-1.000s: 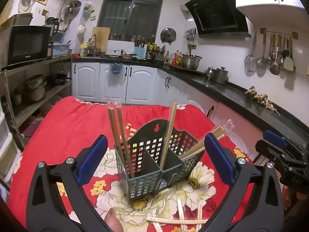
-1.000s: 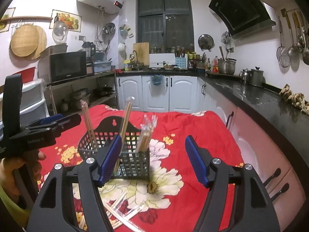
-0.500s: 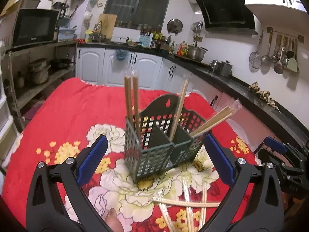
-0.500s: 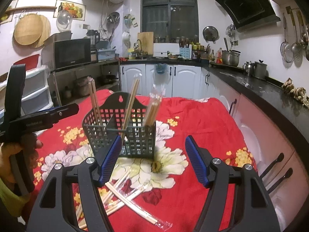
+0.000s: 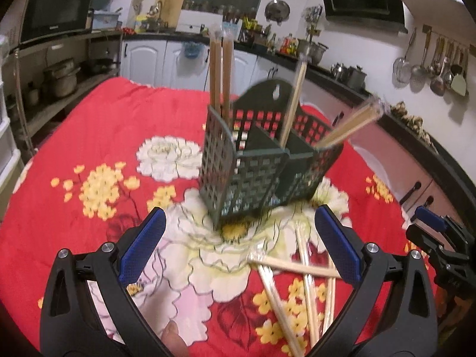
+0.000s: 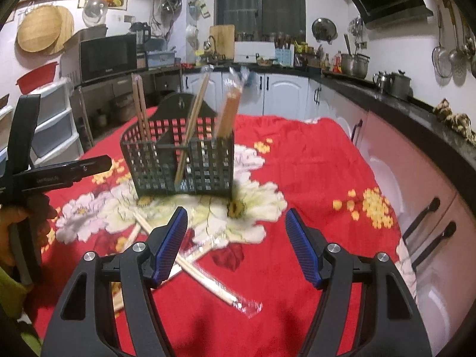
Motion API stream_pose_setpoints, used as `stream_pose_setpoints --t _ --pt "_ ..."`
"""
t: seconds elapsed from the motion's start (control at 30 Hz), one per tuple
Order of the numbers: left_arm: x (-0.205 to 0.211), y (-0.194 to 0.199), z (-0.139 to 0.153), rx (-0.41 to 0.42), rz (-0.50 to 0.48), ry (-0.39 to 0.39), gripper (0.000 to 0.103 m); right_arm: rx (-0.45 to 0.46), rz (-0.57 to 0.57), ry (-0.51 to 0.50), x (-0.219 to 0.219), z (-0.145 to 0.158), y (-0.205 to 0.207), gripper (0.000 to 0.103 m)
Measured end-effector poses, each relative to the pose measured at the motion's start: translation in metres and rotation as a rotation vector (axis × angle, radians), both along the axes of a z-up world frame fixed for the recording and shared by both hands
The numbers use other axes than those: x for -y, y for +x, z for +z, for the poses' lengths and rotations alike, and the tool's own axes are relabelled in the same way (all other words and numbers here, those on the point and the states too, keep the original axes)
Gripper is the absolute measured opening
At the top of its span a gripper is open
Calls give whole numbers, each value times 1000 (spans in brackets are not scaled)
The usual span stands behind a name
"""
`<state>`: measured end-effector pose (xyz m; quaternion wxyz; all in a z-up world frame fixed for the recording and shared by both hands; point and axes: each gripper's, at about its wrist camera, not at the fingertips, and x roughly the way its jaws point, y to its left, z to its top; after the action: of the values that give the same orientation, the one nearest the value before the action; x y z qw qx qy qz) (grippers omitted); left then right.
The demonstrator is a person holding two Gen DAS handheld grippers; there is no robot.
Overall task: Organize utensils
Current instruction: 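Withdraw both grippers from the caddy back toward the chopstick pile, then close the left gripper on a chopstick while the right gripper grasps another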
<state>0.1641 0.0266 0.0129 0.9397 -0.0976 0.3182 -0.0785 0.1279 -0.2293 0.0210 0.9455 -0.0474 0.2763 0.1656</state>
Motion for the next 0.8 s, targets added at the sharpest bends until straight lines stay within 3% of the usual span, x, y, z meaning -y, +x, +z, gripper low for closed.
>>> stream_pose_setpoints --t 0.2,0.43,0.57,0.8 --pt "3 -2 -21 -70 -4 19 92 -63 -13 -1 8 -22 -6 65" --pt "9 -9 -34 -108 -41 19 77 -114 -21 -5 16 -38 -10 60" --pt "17 -9 -42 -137 -94 -2 62 -141 -19 -18 17 -47 -11 57" --pt "30 -6 -55 -193 -134 22 47 -195 -18 -14 19 -62 -7 44"
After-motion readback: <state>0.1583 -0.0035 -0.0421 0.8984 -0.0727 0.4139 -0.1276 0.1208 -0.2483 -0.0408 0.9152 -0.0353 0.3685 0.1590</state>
